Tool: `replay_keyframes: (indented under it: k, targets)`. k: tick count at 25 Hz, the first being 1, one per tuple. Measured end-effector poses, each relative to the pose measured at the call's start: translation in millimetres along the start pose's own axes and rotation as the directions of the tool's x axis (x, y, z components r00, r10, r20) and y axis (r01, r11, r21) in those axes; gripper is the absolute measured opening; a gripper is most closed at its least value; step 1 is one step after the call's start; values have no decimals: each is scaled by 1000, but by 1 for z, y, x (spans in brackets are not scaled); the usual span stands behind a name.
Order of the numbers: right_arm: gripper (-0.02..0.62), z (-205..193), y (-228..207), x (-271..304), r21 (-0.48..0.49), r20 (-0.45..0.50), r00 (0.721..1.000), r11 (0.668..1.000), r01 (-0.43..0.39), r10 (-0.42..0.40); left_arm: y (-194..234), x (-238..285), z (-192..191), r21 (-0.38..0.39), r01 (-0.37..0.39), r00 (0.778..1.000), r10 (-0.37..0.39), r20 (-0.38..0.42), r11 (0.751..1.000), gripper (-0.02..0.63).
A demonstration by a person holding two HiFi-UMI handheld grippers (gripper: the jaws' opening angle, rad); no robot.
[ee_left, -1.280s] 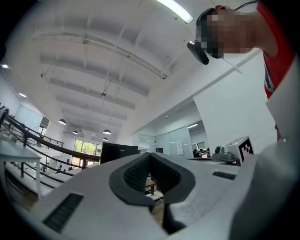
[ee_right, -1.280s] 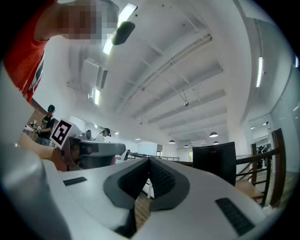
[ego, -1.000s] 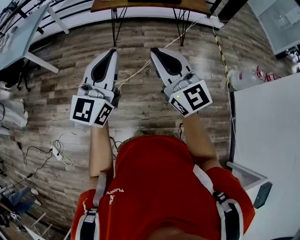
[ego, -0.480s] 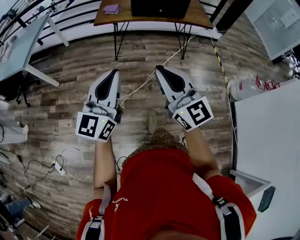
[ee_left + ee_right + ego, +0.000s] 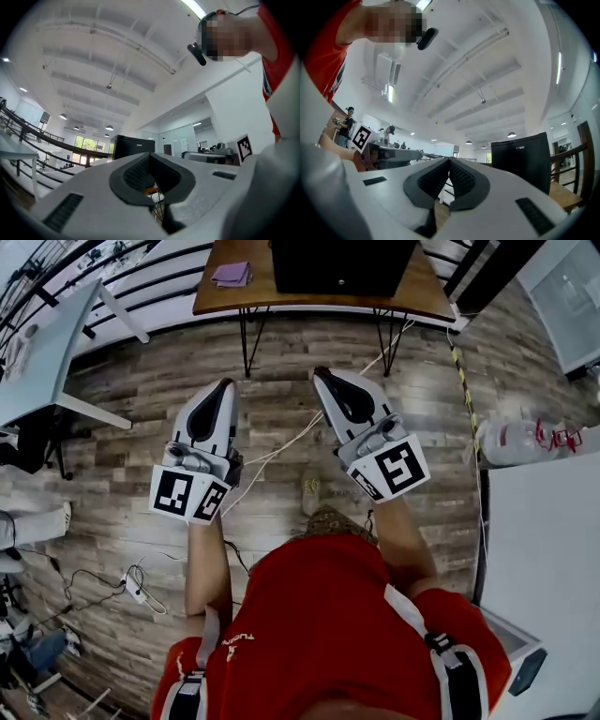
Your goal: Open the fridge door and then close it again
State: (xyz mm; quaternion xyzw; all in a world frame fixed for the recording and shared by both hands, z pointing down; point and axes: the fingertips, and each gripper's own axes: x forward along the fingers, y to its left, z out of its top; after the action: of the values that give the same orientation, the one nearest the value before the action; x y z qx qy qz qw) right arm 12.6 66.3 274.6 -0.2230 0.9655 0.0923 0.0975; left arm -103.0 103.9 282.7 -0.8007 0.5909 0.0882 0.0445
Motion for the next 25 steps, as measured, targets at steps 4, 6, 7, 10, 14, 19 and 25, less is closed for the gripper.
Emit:
replay_keyframes:
  k: [4, 6, 7, 10, 14, 19, 25]
  targets:
    - [25, -11, -53, 43, 2, 12, 1000, 1000, -11, 11, 40, 63, -6, 13, -4, 1000, 4, -7, 1000, 9]
    - [25, -17, -77, 63, 3, 13, 1000, 1000, -25, 25, 57, 92, -9, 14, -9, 1000, 10, -10, 1000, 9]
    - [25, -20, -88, 72, 1, 12, 999, 999, -32, 32, 65, 105, -11, 13, -12, 1000, 12, -11, 1000, 9]
    - [25, -25, -117, 97, 0, 11, 999, 999, -45, 45, 84, 142, -12, 14, -13, 1000, 13, -14, 1000, 9]
    - [25, -33, -142, 122, 10, 4, 998, 998, -58, 58, 105, 180, -13, 27, -3, 1000, 4, -28, 1000, 9]
    - [25, -46, -162, 146, 27, -12, 999, 998, -50, 50, 138, 219, -19, 27, 5, 999, -4, -41, 1000, 9]
    - [25, -62, -180, 176, 16, -32, 999, 1000, 7, -6, 178, 267, -33, 16, 61, 997, -60, -47, 998, 11]
